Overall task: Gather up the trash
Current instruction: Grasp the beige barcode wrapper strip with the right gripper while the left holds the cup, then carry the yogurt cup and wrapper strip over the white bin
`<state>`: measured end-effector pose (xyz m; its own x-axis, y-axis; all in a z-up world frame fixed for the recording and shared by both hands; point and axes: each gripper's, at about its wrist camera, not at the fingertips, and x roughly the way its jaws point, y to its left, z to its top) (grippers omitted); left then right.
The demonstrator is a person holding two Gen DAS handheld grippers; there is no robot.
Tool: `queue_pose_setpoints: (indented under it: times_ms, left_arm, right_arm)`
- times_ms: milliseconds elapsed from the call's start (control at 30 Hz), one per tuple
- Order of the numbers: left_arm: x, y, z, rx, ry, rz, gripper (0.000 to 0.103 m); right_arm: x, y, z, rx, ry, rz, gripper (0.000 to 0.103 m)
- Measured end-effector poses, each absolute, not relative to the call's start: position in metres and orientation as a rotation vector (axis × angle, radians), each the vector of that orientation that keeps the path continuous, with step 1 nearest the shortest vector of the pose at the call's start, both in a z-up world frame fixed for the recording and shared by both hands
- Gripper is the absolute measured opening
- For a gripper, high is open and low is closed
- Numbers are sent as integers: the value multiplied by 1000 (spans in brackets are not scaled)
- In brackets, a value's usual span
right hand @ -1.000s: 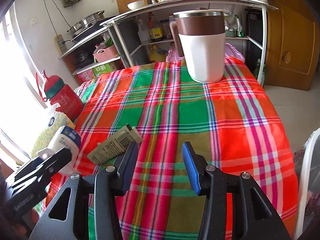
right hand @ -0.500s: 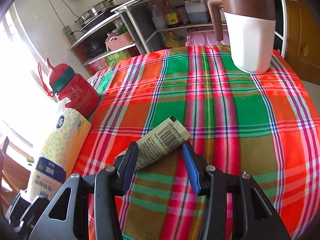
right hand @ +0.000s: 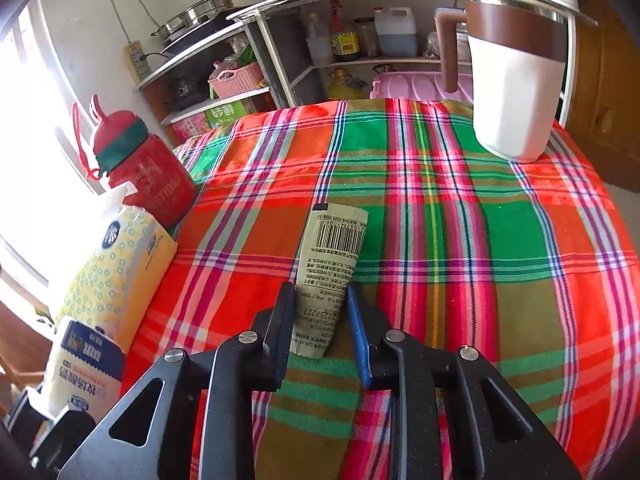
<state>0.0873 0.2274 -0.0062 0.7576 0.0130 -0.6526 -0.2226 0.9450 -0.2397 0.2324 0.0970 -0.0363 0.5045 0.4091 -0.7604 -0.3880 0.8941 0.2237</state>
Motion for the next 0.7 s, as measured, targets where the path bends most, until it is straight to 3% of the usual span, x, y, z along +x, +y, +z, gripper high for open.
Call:
queue_pose_setpoints:
  times_ms: [700]
  left_arm:
    - [53,170,25,-198,660,70,64]
  right_arm:
    - [145,20,11,49,821,509,26]
